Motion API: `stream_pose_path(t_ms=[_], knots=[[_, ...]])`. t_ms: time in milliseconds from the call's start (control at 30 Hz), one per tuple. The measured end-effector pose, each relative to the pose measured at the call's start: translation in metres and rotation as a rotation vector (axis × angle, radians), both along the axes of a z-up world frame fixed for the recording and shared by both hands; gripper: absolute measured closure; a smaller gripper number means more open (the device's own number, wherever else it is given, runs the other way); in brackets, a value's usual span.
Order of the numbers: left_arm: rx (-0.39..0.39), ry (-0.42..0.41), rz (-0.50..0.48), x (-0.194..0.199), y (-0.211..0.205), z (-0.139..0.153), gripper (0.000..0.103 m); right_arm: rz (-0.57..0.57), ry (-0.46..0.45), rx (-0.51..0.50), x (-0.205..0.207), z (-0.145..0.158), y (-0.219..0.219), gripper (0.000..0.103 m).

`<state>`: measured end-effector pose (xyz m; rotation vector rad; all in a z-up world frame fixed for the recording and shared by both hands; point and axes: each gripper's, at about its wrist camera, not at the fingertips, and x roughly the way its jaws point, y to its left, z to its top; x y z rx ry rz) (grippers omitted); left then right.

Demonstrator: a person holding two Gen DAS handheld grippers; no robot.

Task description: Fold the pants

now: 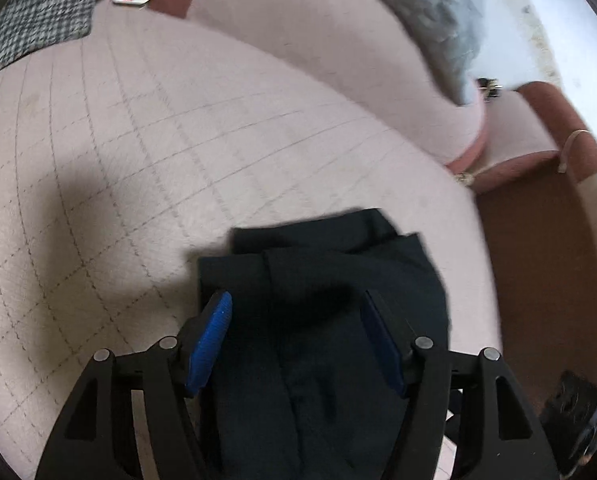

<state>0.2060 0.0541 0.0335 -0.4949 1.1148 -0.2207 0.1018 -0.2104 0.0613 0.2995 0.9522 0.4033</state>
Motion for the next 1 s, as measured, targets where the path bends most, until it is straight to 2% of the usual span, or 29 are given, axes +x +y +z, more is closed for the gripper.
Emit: stream_pose_path(t_ms=[33,167,333,433,567,700,833,1000], knots=[[0.007,0.003,0.007,0.000,0.002,-0.004,0.036,-0.011,0.006,-0.011,0.002,-0.007,-0.002,0.052],[-0.044,0.018,0.014,0.001,0.009,-0.009,0.034,-0.041,0.014,-0.038,0.014,-0.017,-0.005,0.052],[-0.053,-0.009,0.035,-0.026,0.030,0.011,0.034,-0.095,0.012,0.004,0.003,-0.009,-0.025,0.052],[0.031,-0.060,0.047,-0.060,0.036,0.030,0.033,-0.118,-0.023,0.024,-0.023,0.001,-0.039,0.051],[0.182,-0.148,0.066,-0.121,0.028,0.048,0.030,-0.130,-0.099,-0.066,-0.069,0.012,-0.041,0.045],[0.299,-0.241,0.104,-0.175,0.005,0.049,0.024,-0.136,-0.124,-0.123,-0.110,0.008,-0.034,0.041],[0.348,-0.308,0.171,-0.212,-0.012,0.039,0.016,-0.140,-0.131,-0.157,-0.139,-0.001,-0.024,0.037],[0.420,-0.289,0.132,-0.226,-0.023,0.024,0.016,-0.126,-0.178,-0.244,-0.162,-0.006,-0.012,0.029]])
